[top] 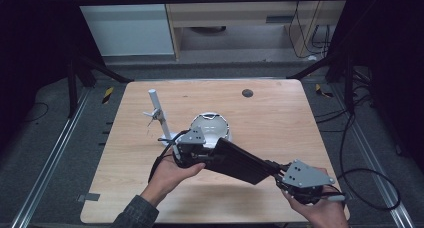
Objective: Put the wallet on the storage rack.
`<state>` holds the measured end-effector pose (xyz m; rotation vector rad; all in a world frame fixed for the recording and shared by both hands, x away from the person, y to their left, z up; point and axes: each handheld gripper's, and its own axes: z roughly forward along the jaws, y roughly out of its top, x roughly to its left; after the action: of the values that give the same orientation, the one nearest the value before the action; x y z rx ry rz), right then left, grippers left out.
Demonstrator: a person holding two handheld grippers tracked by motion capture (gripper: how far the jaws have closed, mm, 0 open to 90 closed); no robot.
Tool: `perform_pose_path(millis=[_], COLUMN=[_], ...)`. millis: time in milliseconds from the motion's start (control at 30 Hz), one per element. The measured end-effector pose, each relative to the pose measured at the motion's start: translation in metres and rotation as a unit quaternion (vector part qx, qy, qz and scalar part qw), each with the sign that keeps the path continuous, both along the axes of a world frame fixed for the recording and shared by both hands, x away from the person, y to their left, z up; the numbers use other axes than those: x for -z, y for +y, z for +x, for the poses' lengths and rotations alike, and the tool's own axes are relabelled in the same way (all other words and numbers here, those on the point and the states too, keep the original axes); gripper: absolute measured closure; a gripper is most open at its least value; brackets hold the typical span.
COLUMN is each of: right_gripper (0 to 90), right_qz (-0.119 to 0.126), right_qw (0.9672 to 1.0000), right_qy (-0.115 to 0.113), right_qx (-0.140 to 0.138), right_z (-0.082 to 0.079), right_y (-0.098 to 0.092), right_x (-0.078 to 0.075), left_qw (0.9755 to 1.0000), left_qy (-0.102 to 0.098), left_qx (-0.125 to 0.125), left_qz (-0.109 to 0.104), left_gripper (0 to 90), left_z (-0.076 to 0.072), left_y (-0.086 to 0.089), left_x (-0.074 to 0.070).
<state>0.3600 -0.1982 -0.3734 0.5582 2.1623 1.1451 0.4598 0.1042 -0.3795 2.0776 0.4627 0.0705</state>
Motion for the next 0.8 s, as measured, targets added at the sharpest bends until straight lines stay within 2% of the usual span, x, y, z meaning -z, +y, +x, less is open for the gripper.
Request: perform_pose_path(millis=[133, 267, 333, 367, 400, 533, 667, 733, 800], right_gripper=[83.2, 79.7, 76.0, 71.5, 71.5, 52.6, 40.3, 31.4, 25.4], right_qz=[-0.002, -0.002, -0.009, -0.012, -0.012, -0.015, -0.013, -0.015, -0.013], right_qw=[1.0, 0.9999, 0.9998, 0.9996, 0.9996, 0.9984, 0.9974, 0.9967, 0.9962], right_qy=[0.004, 0.011, 0.015, 0.024, 0.024, 0.054, 0.071, 0.08, 0.079], right_qx=[0.002, -0.002, -0.002, -0.005, -0.005, -0.009, -0.006, 0.009, 0.034], right_z=[0.003, 0.005, 0.005, 0.006, 0.006, 0.006, 0.005, 0.006, 0.009], right_y=[-0.002, -0.004, -0.004, -0.003, -0.003, -0.002, -0.004, -0.004, -0.005], right_x=[0.008, 0.016, 0.02, 0.024, 0.024, 0.033, 0.043, 0.05, 0.057], left_qw=[0.9997, 0.9996, 0.9995, 0.9994, 0.9994, 0.9987, 0.9972, 0.9963, 0.9959], left_qy=[-0.015, -0.016, -0.021, -0.024, -0.024, -0.035, -0.05, -0.055, -0.057], left_qx=[-0.001, -0.004, -0.008, -0.008, -0.01, -0.025, -0.042, -0.051, -0.058], left_qz=[0.021, 0.023, 0.023, 0.024, 0.024, 0.025, 0.036, 0.041, 0.04], left_gripper=[79.6, 80.1, 80.3, 80.4, 80.4, 80.5, 80.4, 80.4, 80.3], left_z=[-0.005, -0.006, -0.007, -0.008, -0.008, -0.009, -0.01, -0.009, -0.009], left_y=[-0.003, -0.003, -0.002, -0.001, 0.0, 0.005, 0.013, 0.019, 0.025], left_x=[-0.006, -0.011, -0.014, -0.017, -0.019, -0.033, -0.053, -0.061, -0.069])
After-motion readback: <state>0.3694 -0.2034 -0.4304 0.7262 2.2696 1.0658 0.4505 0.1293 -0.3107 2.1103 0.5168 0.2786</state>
